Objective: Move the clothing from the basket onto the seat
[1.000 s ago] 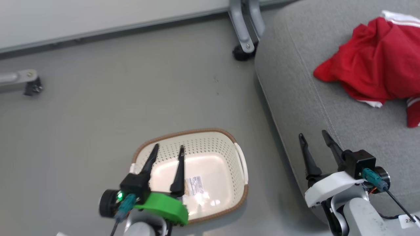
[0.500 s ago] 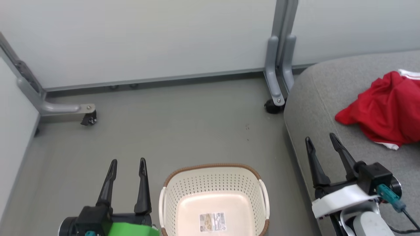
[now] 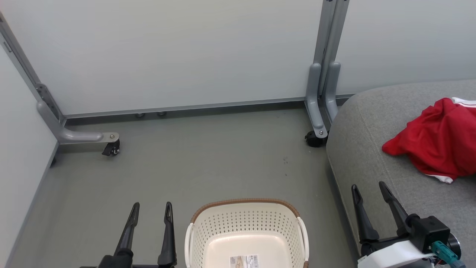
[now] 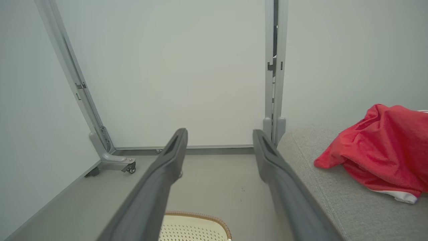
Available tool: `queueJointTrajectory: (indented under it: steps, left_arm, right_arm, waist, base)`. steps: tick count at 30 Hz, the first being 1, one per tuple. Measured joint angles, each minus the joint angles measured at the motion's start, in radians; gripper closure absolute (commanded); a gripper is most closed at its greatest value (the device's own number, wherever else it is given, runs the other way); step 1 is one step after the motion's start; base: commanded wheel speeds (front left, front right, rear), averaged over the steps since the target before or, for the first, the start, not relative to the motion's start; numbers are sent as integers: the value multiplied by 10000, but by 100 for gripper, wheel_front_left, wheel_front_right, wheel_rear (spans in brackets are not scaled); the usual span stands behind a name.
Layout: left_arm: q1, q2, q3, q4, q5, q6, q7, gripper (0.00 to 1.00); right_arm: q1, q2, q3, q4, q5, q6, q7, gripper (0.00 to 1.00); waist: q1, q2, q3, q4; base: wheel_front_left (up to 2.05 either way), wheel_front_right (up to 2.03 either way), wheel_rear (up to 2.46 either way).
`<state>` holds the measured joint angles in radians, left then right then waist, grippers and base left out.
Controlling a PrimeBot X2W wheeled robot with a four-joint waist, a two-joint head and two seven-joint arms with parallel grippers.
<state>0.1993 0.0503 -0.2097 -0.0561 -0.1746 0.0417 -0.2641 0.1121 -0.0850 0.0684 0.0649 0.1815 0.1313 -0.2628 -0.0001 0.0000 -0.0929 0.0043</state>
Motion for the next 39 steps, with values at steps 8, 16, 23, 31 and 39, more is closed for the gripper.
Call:
queueJointTrajectory:
  steps: [8, 16, 23, 31, 39]
  left_arm:
    - [69, 0, 88, 226, 178, -295, 0, 0]
    - [116, 0, 128, 336, 199, -372, 0, 0]
    - [127, 0, 182, 385, 259, -366, 0, 0]
    - [150, 2, 169, 698, 399, -322, 2, 100]
    - [156, 31, 198, 968, -585, -332, 169, 100]
  right_arm:
    - [71, -13, 90, 48, -50, 2, 0, 0]
    - [125, -42, 171, 50, -81, 2, 0, 0]
    - [138, -146, 194, 61, -92, 2, 0, 0]
    - [193, -142, 138, 205, -134, 2, 4, 100]
    - [307, -113, 125, 543, 817, 2, 201, 100]
  waist:
    - [0, 0, -39, -109]
    - [0, 0, -88, -176]
    - [0, 0, -2, -207]
    - [1, 0, 44, -232]
    - [1, 0, 86, -227]
  base:
    - [0, 0, 0]
    - [0, 0, 0]
    - [0, 0, 0]
    - [0, 0, 0]
    - [0, 0, 0]
